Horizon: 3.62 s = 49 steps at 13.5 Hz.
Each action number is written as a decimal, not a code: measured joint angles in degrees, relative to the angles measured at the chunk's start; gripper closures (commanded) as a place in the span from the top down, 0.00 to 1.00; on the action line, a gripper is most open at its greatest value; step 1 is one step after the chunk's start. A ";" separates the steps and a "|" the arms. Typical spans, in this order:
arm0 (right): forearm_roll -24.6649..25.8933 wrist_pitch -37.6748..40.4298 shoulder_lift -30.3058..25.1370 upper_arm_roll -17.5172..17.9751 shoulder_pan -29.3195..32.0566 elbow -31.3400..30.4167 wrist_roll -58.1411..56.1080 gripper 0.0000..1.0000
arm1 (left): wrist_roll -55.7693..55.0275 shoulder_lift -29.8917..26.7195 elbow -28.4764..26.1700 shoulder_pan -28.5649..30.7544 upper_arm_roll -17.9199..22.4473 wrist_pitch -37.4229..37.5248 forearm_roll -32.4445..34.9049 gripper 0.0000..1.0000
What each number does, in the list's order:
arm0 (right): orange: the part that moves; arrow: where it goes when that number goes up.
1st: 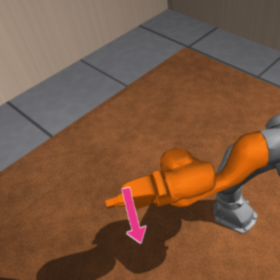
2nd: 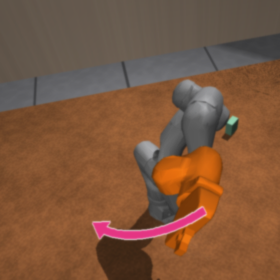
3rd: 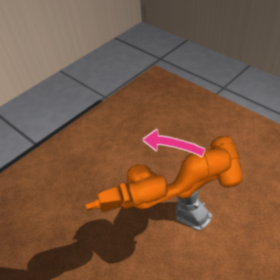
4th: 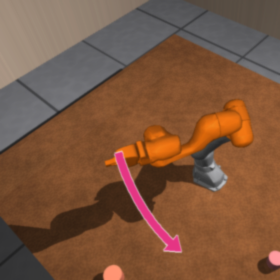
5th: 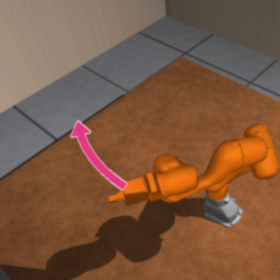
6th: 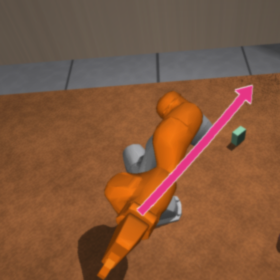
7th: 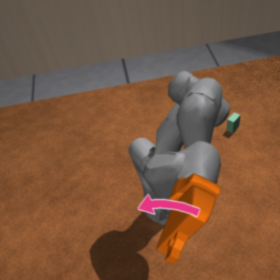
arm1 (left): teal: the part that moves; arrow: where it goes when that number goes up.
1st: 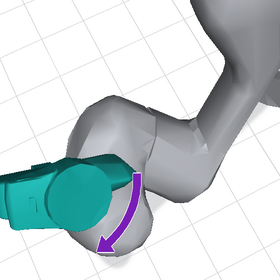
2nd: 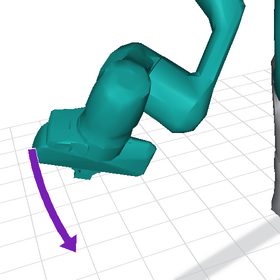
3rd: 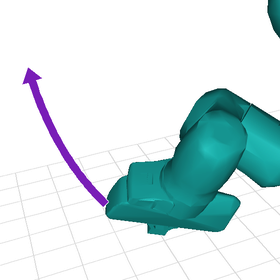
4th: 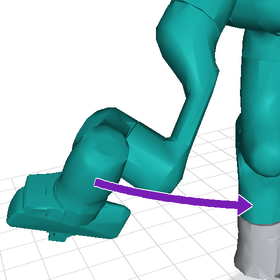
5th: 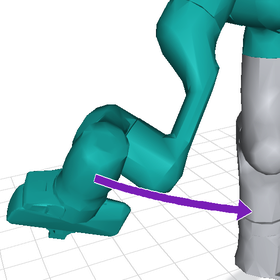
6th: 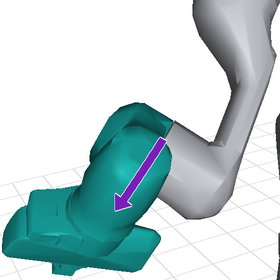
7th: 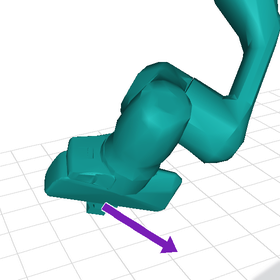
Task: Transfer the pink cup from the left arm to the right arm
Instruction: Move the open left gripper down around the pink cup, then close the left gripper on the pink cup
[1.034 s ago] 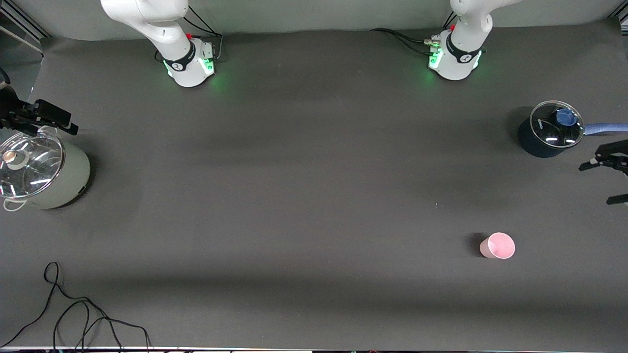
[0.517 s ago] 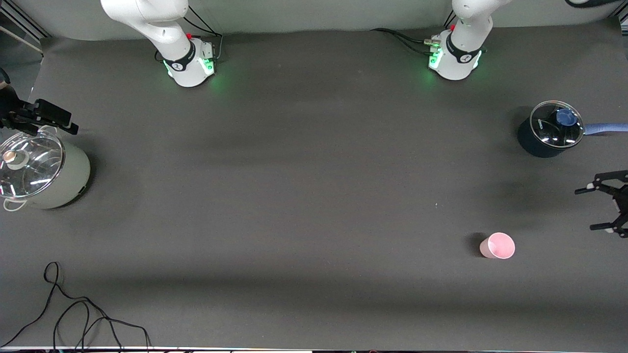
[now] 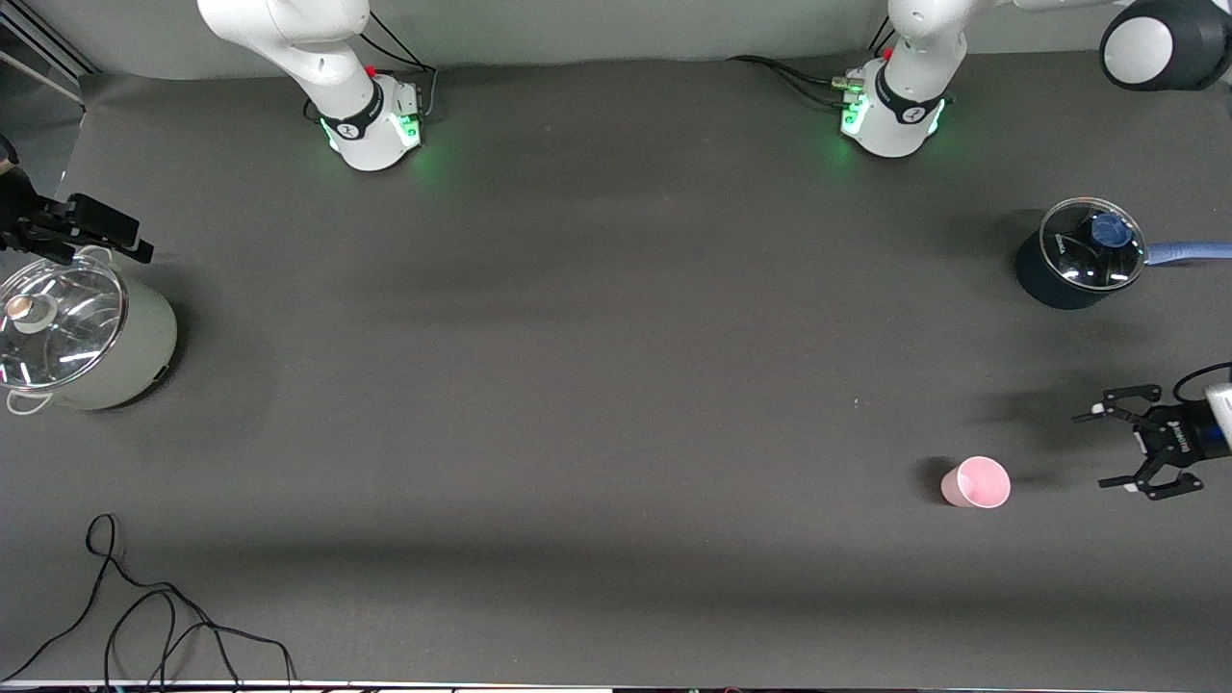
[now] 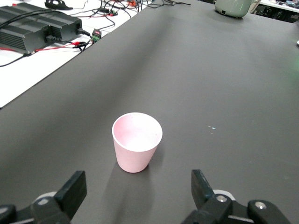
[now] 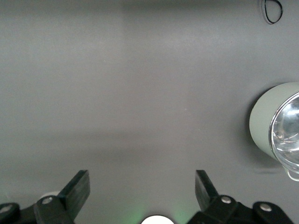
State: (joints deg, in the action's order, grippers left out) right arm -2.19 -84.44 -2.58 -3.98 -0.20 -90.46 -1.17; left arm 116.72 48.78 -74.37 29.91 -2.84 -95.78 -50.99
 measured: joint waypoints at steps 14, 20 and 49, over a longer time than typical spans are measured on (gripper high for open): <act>0.00 0.04 1.18 0.11 -0.03 -0.01 0.00 1.00 | 17.44 12.63 -0.25 2.55 0.02 -0.78 -13.28 1.00; 0.00 0.05 1.18 0.11 -0.03 -0.01 0.00 1.00 | 21.58 14.79 -0.42 2.69 -0.04 -0.71 -16.84 1.00; 0.00 0.12 1.18 0.11 -0.03 -0.01 0.00 1.00 | 23.68 16.03 -1.49 -1.85 -5.44 -7.85 -19.70 1.00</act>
State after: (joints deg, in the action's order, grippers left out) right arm -2.19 -84.31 -1.40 -3.88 -0.23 -90.47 -1.17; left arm 140.41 64.82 -75.86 28.06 -8.29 -103.64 -70.69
